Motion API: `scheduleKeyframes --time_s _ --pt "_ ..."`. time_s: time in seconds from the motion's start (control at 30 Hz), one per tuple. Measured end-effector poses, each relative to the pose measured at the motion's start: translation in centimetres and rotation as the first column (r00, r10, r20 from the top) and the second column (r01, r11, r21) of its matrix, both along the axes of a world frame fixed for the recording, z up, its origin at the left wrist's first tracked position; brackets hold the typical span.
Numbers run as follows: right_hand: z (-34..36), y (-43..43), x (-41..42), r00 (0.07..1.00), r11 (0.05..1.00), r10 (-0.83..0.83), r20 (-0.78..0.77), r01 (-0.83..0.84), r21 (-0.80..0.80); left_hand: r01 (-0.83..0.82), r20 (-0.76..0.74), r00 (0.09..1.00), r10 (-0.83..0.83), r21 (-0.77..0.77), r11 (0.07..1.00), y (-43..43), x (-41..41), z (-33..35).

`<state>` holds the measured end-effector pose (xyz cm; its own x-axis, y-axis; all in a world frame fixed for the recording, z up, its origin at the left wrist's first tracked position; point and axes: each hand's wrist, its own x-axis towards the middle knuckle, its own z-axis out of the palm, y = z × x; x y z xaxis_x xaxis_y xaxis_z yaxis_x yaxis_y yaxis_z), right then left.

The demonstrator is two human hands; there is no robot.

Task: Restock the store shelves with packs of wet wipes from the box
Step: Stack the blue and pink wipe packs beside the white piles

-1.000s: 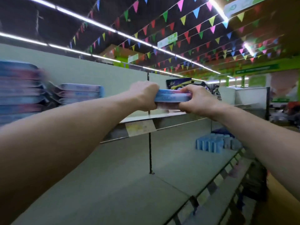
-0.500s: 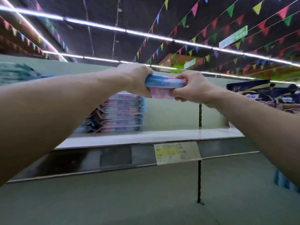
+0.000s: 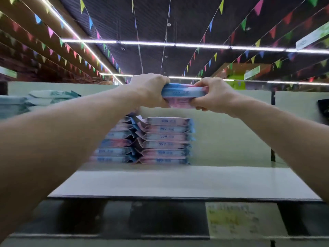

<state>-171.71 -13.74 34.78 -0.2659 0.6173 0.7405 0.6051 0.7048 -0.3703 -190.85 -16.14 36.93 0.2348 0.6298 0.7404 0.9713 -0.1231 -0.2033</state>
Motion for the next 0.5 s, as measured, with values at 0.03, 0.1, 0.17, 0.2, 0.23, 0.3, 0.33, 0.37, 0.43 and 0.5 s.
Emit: scheduleKeyframes --time_s 0.03,0.1,0.17,0.2,0.23,0.3,0.33,0.37,0.43,0.5 --pt "0.1 0.4 -0.4 1.000 1.000 0.004 0.002 -0.003 -0.013 -0.008 0.014 1.000 0.008 -0.023 1.000 0.3 -0.1 0.1" --pt "-0.3 1.2 -1.3 0.999 0.999 0.018 0.027 -0.017 -0.042 -0.013 0.049 0.999 0.018 -0.111 0.994 1.0 -0.4 0.0" --pt "-0.9 2.0 -1.9 0.997 0.998 0.016 0.080 -0.011 -0.056 0.010 0.123 0.992 0.021 -0.244 0.970 1.8 -0.9 -0.5" --pt "-1.1 2.4 -2.1 0.994 0.999 -0.005 0.110 0.010 -0.047 0.041 0.173 0.985 0.015 -0.319 0.947 2.1 -1.1 -0.7" --pt "-1.3 2.7 -2.3 0.991 0.999 -0.031 0.131 0.036 -0.036 0.076 0.211 0.977 0.008 -0.386 0.919 2.1 -1.3 -0.8" --pt "-1.3 3.2 -2.6 0.988 0.997 -0.056 0.146 0.064 -0.052 0.111 0.230 0.973 0.000 -0.470 0.876 1.9 -1.5 -0.5" --pt "-1.1 3.4 -2.7 0.987 0.994 -0.041 0.156 0.056 -0.089 0.111 0.223 0.975 0.001 -0.486 0.867 1.8 -1.7 -0.1" --pt "-1.0 3.4 -2.7 0.987 0.989 -0.010 0.163 0.034 -0.142 0.100 0.207 0.978 0.004 -0.491 0.866 1.7 -1.8 0.3" --pt "-0.6 3.3 -2.6 0.985 0.966 0.071 0.158 -0.028 -0.258 0.051 0.168 0.985 0.035 -0.476 0.878 1.8 -2.0 0.7" --pt "-0.6 3.1 -2.6 0.983 0.953 0.105 0.149 -0.057 -0.299 -0.015 0.134 0.987 0.084 -0.448 0.894 2.2 -2.2 0.5"
